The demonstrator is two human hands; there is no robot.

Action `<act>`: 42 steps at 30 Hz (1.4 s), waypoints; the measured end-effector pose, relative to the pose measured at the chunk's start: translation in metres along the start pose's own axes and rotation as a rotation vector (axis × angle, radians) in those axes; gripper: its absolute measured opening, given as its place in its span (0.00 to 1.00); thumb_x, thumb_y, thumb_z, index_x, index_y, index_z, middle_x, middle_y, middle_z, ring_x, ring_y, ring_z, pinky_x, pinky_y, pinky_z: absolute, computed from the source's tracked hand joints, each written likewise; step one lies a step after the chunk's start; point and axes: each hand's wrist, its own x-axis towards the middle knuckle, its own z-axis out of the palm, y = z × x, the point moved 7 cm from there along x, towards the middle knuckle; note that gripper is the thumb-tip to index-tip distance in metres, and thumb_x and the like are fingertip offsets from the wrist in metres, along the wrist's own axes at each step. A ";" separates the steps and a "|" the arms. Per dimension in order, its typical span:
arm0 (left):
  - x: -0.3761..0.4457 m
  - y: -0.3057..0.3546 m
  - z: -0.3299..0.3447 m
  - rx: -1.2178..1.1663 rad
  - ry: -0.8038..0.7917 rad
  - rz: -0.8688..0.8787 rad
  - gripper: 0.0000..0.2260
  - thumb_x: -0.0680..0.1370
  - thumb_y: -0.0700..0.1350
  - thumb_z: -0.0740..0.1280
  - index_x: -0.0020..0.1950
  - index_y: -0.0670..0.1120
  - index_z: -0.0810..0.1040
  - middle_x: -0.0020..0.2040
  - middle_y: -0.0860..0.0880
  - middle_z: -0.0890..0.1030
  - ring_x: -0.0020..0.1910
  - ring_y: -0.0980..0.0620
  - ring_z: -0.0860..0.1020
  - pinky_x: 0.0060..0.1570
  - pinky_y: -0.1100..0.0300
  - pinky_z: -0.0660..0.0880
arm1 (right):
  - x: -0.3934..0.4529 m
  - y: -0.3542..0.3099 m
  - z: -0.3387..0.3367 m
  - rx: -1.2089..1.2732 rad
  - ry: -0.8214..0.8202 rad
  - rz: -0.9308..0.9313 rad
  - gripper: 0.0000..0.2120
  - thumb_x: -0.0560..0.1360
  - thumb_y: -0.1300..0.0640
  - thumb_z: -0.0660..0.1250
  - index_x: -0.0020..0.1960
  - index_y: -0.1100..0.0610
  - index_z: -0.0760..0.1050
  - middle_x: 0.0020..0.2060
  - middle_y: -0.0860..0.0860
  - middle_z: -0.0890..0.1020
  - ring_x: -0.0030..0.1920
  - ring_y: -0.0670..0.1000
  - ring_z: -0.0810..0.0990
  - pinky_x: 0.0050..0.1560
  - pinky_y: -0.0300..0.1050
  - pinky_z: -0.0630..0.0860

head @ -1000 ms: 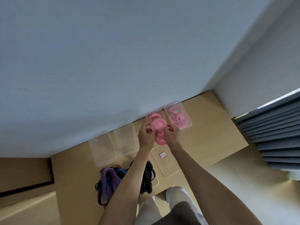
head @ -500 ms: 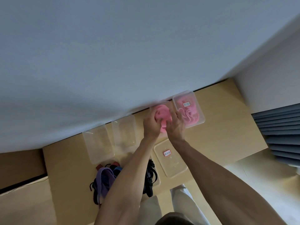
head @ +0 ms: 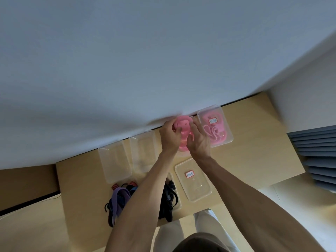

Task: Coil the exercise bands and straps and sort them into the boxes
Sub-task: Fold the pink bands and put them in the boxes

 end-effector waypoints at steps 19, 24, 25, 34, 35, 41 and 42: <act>-0.021 -0.011 0.021 0.175 -0.111 0.120 0.12 0.77 0.35 0.67 0.59 0.45 0.81 0.52 0.48 0.77 0.48 0.51 0.75 0.45 0.61 0.72 | -0.028 0.029 0.037 -0.307 -0.237 0.155 0.21 0.70 0.63 0.74 0.63 0.62 0.78 0.69 0.62 0.74 0.72 0.64 0.69 0.68 0.63 0.67; -0.024 -0.010 0.017 0.431 -0.103 0.320 0.11 0.81 0.40 0.66 0.62 0.42 0.81 0.62 0.44 0.79 0.58 0.43 0.77 0.57 0.49 0.75 | -0.035 0.026 0.034 -0.278 -0.252 0.059 0.24 0.68 0.68 0.74 0.64 0.63 0.78 0.67 0.61 0.77 0.68 0.62 0.76 0.65 0.61 0.73; -0.023 -0.010 0.017 0.478 -0.102 0.356 0.10 0.81 0.41 0.66 0.62 0.42 0.81 0.62 0.44 0.80 0.59 0.43 0.77 0.59 0.49 0.73 | -0.036 0.026 0.032 -0.271 -0.244 0.033 0.24 0.68 0.69 0.73 0.64 0.63 0.78 0.66 0.61 0.78 0.66 0.62 0.77 0.63 0.60 0.74; -0.029 -0.014 0.031 0.628 -0.009 0.516 0.02 0.78 0.40 0.71 0.49 0.45 0.84 0.50 0.49 0.84 0.48 0.43 0.79 0.53 0.49 0.74 | -0.034 0.040 0.039 -0.441 -0.384 0.041 0.33 0.63 0.74 0.75 0.66 0.59 0.78 0.69 0.55 0.76 0.71 0.60 0.73 0.56 0.58 0.74; -0.029 -0.017 0.031 0.630 0.002 0.518 0.03 0.79 0.41 0.70 0.49 0.45 0.84 0.50 0.50 0.84 0.48 0.44 0.78 0.54 0.48 0.73 | -0.036 0.040 0.042 -0.450 -0.401 0.041 0.33 0.62 0.73 0.75 0.66 0.59 0.77 0.70 0.55 0.76 0.71 0.61 0.73 0.57 0.59 0.74; -0.027 -0.020 0.032 0.637 0.030 0.545 0.03 0.79 0.40 0.69 0.49 0.45 0.82 0.47 0.49 0.82 0.46 0.44 0.77 0.52 0.50 0.72 | -0.041 0.050 0.044 -0.420 -0.426 -0.018 0.33 0.67 0.59 0.78 0.70 0.59 0.75 0.74 0.56 0.71 0.75 0.60 0.67 0.68 0.65 0.68; -0.027 -0.020 0.033 0.637 0.034 0.549 0.02 0.78 0.40 0.71 0.49 0.45 0.82 0.47 0.49 0.83 0.46 0.45 0.77 0.51 0.50 0.72 | -0.039 0.053 0.044 -0.438 -0.440 -0.035 0.33 0.67 0.59 0.79 0.70 0.59 0.75 0.73 0.56 0.71 0.75 0.61 0.67 0.69 0.67 0.67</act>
